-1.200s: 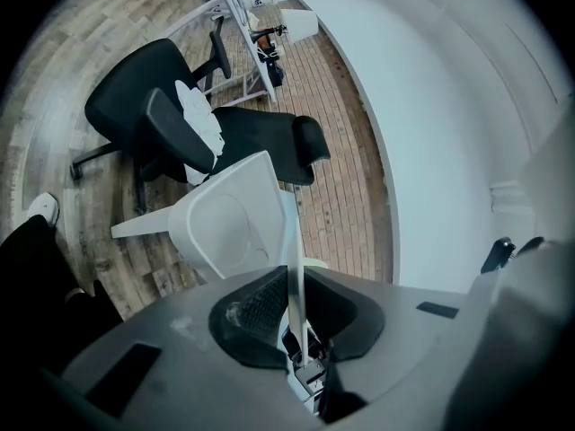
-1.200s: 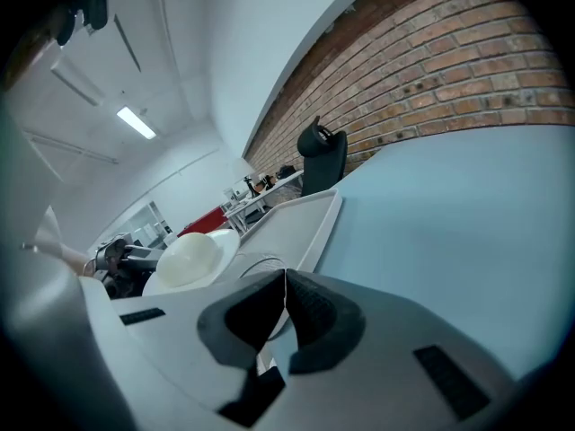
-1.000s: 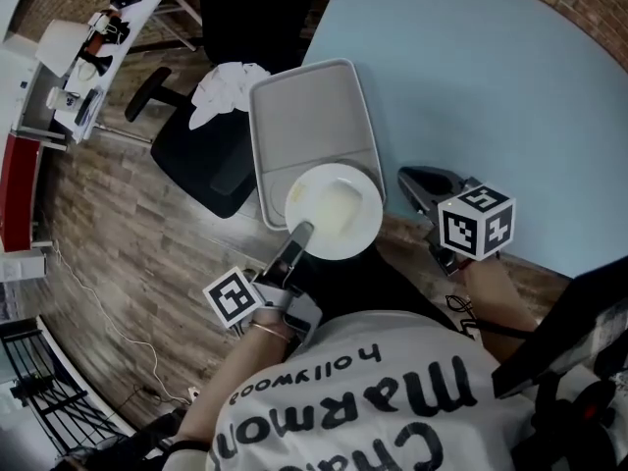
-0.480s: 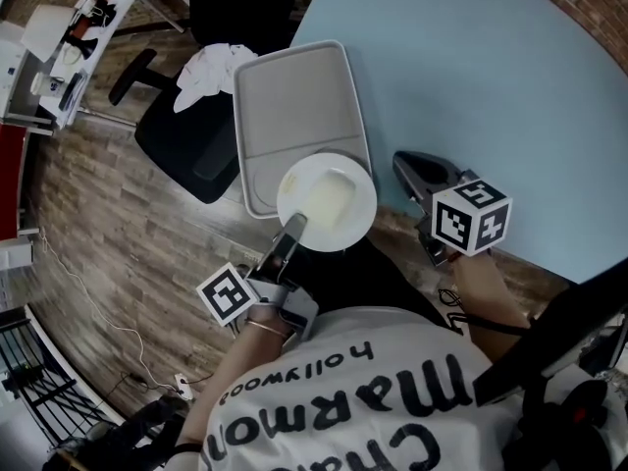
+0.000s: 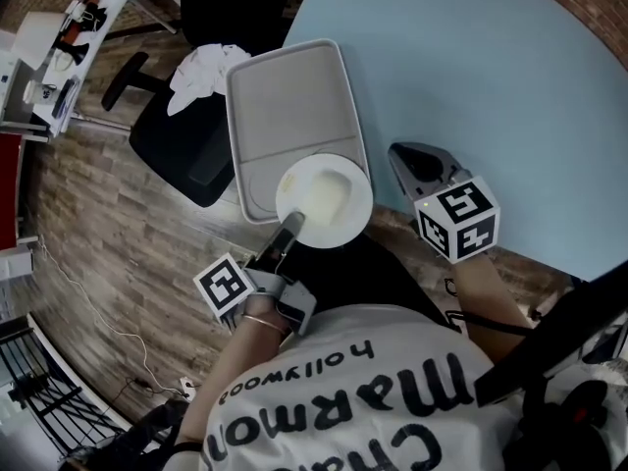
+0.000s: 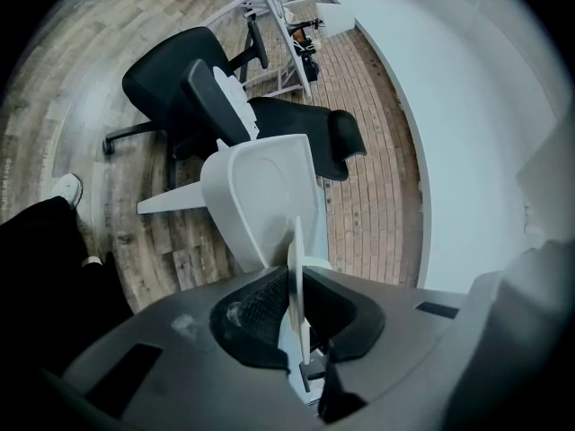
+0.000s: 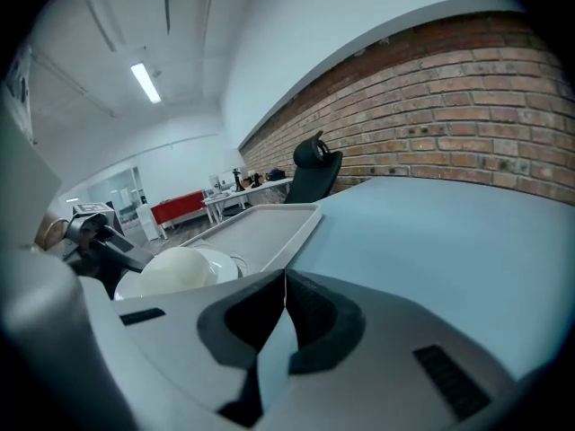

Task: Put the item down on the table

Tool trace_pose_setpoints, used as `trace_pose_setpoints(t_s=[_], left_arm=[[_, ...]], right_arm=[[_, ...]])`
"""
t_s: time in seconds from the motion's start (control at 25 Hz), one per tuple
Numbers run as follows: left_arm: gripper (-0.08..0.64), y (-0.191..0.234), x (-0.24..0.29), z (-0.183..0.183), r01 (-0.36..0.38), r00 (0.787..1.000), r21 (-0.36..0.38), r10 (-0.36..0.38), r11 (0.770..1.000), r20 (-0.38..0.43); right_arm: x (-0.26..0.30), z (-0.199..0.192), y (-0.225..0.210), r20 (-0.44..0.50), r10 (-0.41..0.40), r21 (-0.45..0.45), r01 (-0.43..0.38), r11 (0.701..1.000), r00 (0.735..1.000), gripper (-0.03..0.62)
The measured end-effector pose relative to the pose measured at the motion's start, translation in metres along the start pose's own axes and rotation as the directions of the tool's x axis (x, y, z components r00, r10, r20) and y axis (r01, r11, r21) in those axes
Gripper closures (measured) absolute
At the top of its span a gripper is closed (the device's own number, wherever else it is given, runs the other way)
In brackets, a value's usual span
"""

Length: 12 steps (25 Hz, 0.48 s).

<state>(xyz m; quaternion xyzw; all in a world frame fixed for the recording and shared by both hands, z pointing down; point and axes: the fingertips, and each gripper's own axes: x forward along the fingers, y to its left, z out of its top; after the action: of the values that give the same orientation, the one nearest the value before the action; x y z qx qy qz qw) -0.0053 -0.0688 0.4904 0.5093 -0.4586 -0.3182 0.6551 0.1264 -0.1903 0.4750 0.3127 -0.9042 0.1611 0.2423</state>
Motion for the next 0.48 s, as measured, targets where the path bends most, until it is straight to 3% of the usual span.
trace_pose_setpoints(t_s=[0.32, 0.4, 0.48], left_arm=[[0.531, 0.0032, 0.0045, -0.0024, -0.082, 0.997, -0.067, 0.081, 0.994, -0.020], [0.532, 0.0043, 0.0031, -0.0003, -0.135, 0.991, -0.040, 0.135, 0.990, -0.007], [0.535, 0.0085, -0.0014, 0.0023, -0.224, 0.975, 0.042, 0.223, 0.974, 0.007]], right_arm=[[-0.0039, 0.0021, -0.0054, 0.005, -0.017, 0.040, 0.017, 0.999, 1.000, 0.581], [-0.0041, 0.0039, -0.0047, 0.005, -0.020, 0.034, 0.020, 0.999, 1.000, 0.581], [-0.0039, 0.0049, -0.0050, 0.006, -0.022, 0.037, 0.022, 0.999, 1.000, 0.581]])
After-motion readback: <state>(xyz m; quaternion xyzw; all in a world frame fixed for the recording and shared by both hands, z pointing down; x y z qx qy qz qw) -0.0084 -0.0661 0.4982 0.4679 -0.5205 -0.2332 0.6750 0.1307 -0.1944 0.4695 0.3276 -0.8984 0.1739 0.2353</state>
